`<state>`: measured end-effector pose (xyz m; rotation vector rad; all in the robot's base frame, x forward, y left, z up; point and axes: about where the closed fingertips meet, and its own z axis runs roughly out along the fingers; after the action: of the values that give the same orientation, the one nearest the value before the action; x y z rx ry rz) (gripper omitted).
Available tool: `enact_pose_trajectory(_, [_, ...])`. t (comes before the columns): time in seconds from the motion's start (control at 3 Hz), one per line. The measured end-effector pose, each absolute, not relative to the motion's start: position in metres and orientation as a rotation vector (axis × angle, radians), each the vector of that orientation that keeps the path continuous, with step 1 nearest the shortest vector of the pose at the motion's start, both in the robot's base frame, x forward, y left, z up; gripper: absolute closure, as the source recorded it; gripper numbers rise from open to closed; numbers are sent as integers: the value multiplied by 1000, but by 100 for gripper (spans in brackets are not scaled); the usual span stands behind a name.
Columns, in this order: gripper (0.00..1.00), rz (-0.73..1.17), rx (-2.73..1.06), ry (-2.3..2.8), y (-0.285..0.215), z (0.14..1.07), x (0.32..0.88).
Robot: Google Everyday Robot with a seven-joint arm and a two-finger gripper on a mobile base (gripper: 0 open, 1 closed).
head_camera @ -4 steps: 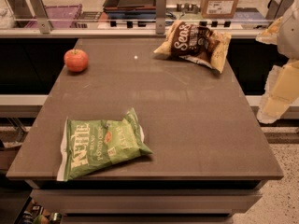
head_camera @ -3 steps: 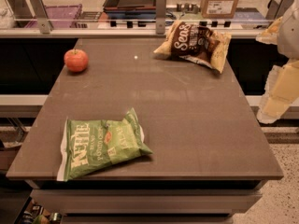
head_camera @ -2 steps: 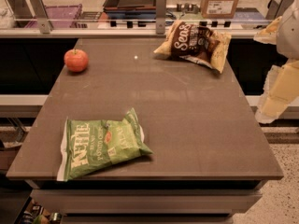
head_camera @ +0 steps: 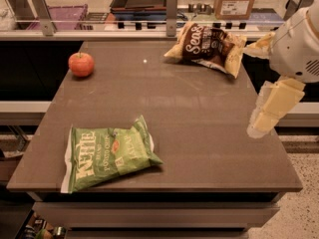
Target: Move green jalapeno chip bag near apple
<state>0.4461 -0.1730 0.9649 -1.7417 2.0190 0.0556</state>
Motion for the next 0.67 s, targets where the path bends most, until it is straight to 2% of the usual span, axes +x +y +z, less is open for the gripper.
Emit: enact_pose_trajectory(0.67, [0,189,-1797,1894,-114,931,451])
